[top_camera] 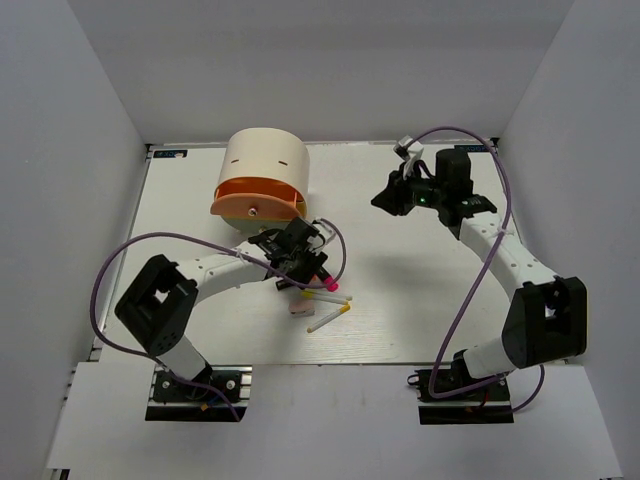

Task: Sort the stationery into containers
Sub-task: Grab a piece of stationery with the left arm, then place the stationery into the container

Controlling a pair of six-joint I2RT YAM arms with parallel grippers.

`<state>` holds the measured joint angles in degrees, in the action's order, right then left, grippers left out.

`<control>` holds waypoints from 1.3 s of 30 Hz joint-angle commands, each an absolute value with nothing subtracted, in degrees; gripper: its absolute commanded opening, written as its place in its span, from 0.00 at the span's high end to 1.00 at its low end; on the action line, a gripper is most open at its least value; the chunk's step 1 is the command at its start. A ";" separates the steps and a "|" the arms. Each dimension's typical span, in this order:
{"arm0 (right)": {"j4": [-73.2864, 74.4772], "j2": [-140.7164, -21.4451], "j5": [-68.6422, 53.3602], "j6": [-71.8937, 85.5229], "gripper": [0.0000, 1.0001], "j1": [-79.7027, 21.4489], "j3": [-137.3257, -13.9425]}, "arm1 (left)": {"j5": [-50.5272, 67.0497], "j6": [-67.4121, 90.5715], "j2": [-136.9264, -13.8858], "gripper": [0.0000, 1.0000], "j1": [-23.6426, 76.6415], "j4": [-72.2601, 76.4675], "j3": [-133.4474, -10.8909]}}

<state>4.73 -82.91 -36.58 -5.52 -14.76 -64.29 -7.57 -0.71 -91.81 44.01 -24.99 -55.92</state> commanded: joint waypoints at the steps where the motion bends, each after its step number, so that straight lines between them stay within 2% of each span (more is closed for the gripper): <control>1: 3.69 -80.95 -38.14 -5.62 0.72 -14.06 -63.55 | -4.75 -3.60 -91.76 0.33 44.30 -23.03 -58.27; 4: 3.34 -80.42 -38.50 -5.19 0.72 -13.71 -62.84 | -3.52 -4.75 -92.98 0.35 44.30 -22.50 -58.27; 11: 2.55 -79.72 -39.02 -4.31 0.72 -13.10 -61.17 | -1.41 -6.06 -97.03 0.48 44.30 -21.97 -58.27; 17: 2.37 -78.40 -39.29 -4.31 0.72 -12.83 -59.86 | -0.35 -6.06 -98.53 0.65 44.30 -22.05 -59.41; 26: 1.14 -77.52 -39.81 -3.34 0.72 -12.31 -57.39 | 3.95 -7.12 -89.66 0.84 44.30 -26.19 -65.65; 33: 0.62 -77.43 -39.64 -3.25 0.72 -11.86 -57.13 | 3.34 -0.98 -80.34 0.86 43.77 -19.97 -73.21; 39: 0.79 -77.25 -39.99 -2.99 0.72 -11.69 -56.60 | -5.70 5.27 -77.78 0.92 43.24 -11.17 -77.25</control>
<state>2.87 -79.09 -38.57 -3.36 -11.97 -57.19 -0.60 1.08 -78.81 43.62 -16.58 -74.83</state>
